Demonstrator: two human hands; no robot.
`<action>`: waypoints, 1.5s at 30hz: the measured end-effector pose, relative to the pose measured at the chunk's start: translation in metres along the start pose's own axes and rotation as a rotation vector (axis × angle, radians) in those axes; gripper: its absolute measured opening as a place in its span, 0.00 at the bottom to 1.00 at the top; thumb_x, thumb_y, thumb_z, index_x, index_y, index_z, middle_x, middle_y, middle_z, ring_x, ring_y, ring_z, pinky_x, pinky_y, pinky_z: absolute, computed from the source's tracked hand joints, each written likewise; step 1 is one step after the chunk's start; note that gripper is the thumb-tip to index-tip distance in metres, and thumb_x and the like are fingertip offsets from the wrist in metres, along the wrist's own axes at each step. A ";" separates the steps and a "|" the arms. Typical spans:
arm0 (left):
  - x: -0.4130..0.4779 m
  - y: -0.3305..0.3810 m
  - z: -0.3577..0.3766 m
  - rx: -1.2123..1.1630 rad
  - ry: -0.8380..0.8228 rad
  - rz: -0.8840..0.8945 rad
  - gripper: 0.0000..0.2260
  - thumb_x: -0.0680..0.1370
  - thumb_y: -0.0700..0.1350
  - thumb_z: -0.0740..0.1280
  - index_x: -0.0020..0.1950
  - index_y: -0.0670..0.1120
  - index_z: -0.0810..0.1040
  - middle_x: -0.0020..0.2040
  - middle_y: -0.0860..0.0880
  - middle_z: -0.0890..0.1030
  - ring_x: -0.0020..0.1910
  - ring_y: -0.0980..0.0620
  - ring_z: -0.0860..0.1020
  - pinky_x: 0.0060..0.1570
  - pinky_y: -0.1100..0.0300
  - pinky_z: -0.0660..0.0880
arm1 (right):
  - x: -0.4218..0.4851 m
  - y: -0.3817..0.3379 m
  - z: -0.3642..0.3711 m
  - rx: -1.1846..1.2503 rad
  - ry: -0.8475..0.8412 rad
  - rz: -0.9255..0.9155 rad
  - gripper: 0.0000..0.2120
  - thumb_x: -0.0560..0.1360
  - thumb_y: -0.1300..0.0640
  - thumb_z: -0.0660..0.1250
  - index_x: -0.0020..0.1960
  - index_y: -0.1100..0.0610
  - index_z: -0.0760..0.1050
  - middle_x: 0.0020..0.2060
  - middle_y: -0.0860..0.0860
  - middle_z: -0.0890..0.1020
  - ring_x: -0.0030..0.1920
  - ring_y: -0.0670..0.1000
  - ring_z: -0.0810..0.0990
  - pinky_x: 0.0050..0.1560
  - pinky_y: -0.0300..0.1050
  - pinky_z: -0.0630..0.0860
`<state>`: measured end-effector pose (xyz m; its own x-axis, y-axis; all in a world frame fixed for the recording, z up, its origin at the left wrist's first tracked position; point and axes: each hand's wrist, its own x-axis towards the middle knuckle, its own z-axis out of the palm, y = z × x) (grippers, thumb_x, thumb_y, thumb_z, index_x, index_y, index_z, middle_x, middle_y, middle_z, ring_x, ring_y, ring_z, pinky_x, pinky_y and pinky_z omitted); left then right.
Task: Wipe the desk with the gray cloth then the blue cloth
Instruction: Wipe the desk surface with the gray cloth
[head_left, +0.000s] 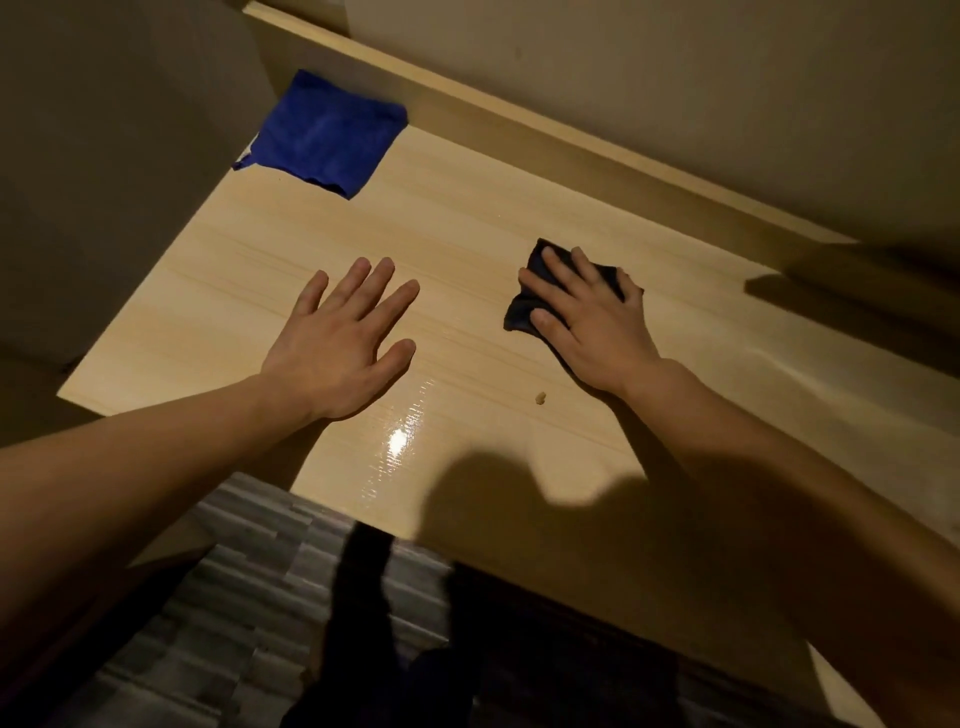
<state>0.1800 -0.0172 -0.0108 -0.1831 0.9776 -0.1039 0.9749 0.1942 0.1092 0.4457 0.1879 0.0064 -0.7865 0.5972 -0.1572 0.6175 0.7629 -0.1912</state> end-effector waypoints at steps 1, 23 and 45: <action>0.000 0.000 -0.001 -0.005 -0.002 0.000 0.32 0.85 0.69 0.40 0.87 0.60 0.44 0.88 0.52 0.43 0.86 0.50 0.41 0.83 0.40 0.43 | -0.010 -0.006 0.003 0.002 0.000 -0.006 0.26 0.86 0.37 0.45 0.82 0.38 0.57 0.84 0.44 0.54 0.84 0.51 0.47 0.76 0.67 0.49; 0.001 -0.003 0.000 -0.063 0.003 0.041 0.34 0.83 0.69 0.40 0.87 0.58 0.46 0.88 0.48 0.46 0.87 0.45 0.43 0.82 0.37 0.42 | -0.163 -0.148 0.062 0.148 0.079 0.063 0.24 0.86 0.41 0.49 0.80 0.41 0.64 0.82 0.41 0.59 0.83 0.45 0.50 0.72 0.51 0.48; 0.013 0.118 0.005 -0.199 -0.012 0.096 0.33 0.84 0.65 0.44 0.88 0.54 0.49 0.88 0.46 0.47 0.87 0.44 0.43 0.81 0.36 0.41 | -0.196 -0.135 0.023 0.578 0.334 0.232 0.18 0.85 0.54 0.60 0.74 0.49 0.76 0.77 0.45 0.72 0.75 0.48 0.68 0.68 0.56 0.63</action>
<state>0.2938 0.0180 -0.0045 -0.0879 0.9915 -0.0957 0.9431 0.1138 0.3123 0.5171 -0.0377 0.0412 -0.5365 0.8433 0.0322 0.6009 0.4086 -0.6870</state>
